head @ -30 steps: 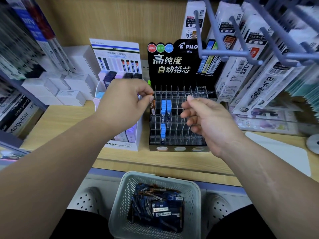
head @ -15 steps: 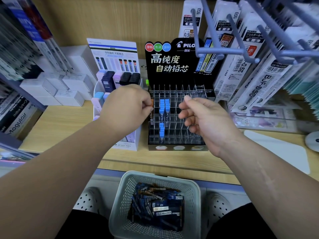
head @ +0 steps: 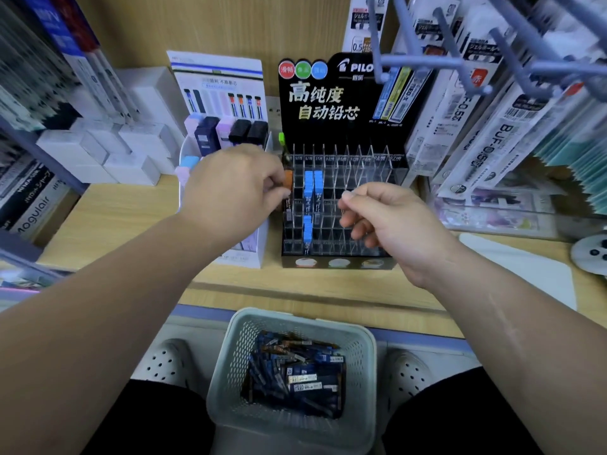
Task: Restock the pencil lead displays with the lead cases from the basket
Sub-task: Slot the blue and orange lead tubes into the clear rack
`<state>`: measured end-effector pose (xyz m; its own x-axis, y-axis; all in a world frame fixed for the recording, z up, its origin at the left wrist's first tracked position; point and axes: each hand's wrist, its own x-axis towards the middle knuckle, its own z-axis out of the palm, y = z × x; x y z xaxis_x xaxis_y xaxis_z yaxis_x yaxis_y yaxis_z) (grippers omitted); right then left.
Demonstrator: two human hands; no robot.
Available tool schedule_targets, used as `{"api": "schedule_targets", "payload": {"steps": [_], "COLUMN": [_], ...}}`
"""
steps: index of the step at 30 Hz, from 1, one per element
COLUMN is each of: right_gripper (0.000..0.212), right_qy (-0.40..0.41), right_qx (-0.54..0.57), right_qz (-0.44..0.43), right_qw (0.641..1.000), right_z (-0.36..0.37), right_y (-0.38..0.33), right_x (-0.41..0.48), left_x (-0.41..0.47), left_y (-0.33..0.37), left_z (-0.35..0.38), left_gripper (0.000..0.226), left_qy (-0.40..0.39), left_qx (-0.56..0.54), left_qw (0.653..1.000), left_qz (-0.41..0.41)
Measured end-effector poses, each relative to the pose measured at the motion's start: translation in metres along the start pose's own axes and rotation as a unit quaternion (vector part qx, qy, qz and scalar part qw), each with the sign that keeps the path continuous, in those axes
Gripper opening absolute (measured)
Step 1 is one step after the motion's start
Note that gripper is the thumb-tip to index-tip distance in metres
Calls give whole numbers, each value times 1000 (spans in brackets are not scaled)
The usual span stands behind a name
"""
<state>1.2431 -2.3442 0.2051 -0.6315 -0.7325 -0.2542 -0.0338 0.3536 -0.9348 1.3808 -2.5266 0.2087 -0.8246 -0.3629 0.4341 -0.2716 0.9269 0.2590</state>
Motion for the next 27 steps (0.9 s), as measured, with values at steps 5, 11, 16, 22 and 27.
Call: {"api": "schedule_targets", "payload": {"steps": [5,11,16,22,27], "right_gripper": [14,17,43,76,79], "right_qy": [-177,-293,-309,-303,-254], "right_qx": [-157,-300,-361,-412,-424], "right_qz": [-32,51,144,205,208], "right_qw": [971,906,868,835,844], "right_z": [-6,25,69,107,127], "right_y": [17,94,177,241,265], "right_x": [-26,-41,-26,-21,-15], "left_x": [-45,-147,-225,-260,-285], "left_y": [-2,-31,-73,-73,-78], "left_z": [-18,7,53,110,125], "left_gripper": [22,31,39,29,14], "left_qy": [9,-176,-409,-430,-369], "left_qx": [-42,-44,10,-99,-161], "left_qw": [999,972,861,813,806], "left_qz": [-8,-152,-304,-380,-434]}}
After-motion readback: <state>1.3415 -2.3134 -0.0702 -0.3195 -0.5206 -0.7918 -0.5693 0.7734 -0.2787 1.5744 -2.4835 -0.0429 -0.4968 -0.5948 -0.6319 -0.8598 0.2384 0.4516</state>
